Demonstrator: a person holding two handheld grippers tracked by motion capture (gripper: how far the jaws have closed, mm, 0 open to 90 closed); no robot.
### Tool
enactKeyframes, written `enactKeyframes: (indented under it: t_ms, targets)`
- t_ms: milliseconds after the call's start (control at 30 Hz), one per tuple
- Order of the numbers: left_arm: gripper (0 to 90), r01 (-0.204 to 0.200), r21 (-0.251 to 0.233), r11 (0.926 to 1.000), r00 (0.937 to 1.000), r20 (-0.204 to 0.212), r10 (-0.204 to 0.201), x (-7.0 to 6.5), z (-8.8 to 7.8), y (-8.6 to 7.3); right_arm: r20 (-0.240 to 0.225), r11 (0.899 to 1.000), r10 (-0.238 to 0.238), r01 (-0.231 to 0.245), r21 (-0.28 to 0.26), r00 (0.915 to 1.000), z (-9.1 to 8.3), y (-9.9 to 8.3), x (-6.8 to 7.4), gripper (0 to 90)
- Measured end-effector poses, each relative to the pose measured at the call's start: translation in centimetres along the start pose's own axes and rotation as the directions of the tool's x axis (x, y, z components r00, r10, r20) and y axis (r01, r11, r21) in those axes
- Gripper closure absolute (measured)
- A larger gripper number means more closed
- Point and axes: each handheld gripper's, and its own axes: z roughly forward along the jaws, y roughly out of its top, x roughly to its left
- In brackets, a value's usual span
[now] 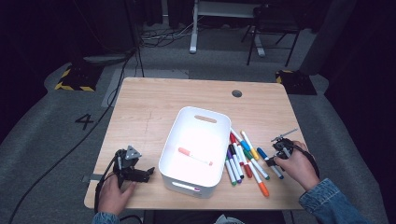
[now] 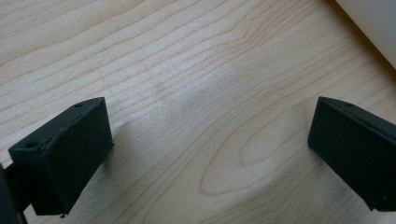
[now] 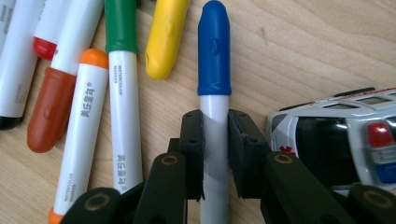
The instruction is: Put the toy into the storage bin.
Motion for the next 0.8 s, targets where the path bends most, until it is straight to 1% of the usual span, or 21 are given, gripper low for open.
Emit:
enactKeyframes:
  t_ms: [167,367,400,600,800]
  targets:
    - [0.0,0.002,0.0,1.0,1.0,0.002,-0.002,0.0,0.0,0.0,-0.001,1.0,-0.003,0.003,-0.017,1.0,-0.8,0.2,-0.1,77.1]
    - [0.0,0.002,0.0,1.0,1.0,0.001,-0.002,0.0,0.0,0.0,-0.017,0.998,-0.017,0.016,-0.057,0.9997,-2.2,0.7,0.1,77.1]
    - [0.0,0.002,0.0,1.0,1.0,0.002,-0.002,0.0,0.0,0.0,-0.015,0.998,-0.022,0.021,-0.064,0.9996,-2.4,0.8,0.1,77.1]
    - [0.0,0.002,0.0,1.0,1.0,0.001,-0.002,0.0,0.0,0.0,-0.033,0.994,-0.049,0.045,-0.097,0.9983,-3.7,1.4,0.4,77.1]
    - [0.0,0.0,0.0,1.0,1.0,-0.001,0.0,0.0,0.0,0.0,-0.05,0.989,-0.058,0.05,-0.14,0.9971,-5.3,2.1,0.8,77.1]
